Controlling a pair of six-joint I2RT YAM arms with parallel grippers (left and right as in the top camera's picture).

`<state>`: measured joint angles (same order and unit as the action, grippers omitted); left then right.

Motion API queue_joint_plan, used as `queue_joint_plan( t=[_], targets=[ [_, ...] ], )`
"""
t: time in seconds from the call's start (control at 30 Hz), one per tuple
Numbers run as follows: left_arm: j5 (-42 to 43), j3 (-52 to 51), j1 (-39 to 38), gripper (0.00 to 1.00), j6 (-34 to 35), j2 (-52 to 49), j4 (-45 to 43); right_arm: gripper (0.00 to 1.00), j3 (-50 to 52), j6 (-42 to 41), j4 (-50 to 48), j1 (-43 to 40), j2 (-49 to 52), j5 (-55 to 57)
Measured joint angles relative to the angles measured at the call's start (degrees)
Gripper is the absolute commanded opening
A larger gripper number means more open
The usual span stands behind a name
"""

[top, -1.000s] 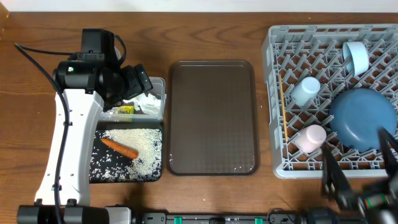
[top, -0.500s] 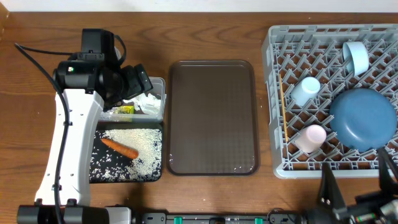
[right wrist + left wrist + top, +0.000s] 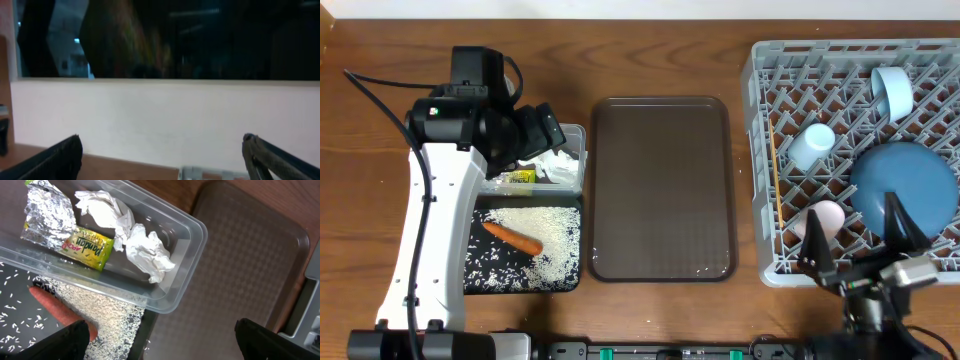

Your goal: Sort waste into correct bins and load items into the dishwasher rack

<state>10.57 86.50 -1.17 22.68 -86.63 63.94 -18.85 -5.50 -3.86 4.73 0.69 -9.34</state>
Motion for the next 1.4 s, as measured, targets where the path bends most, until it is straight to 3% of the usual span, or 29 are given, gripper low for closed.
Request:
queue_joint_plan(
  t=[0.3,0.63,1.13,1.4],
  targets=[
    [0.02,0.0,0.0,0.95,-0.02,0.0,0.0,0.99,13.03,-0.81,-11.8,0.0,0.0,0.0],
    [0.02,0.0,0.0,0.95,-0.02,0.0,0.0,0.99,17.44,-1.05,-12.68,0.0,0.0,0.0],
    [0.02,0.0,0.0,0.95,-0.02,0.0,0.0,0.99,18.45,-1.7,6.14,0.0,-0.02,0.17],
    [0.02,0.0,0.0,0.95,-0.02,0.0,0.0,0.99,18.45,-0.15,7.1,0.0,0.0,0.57]
  ],
)
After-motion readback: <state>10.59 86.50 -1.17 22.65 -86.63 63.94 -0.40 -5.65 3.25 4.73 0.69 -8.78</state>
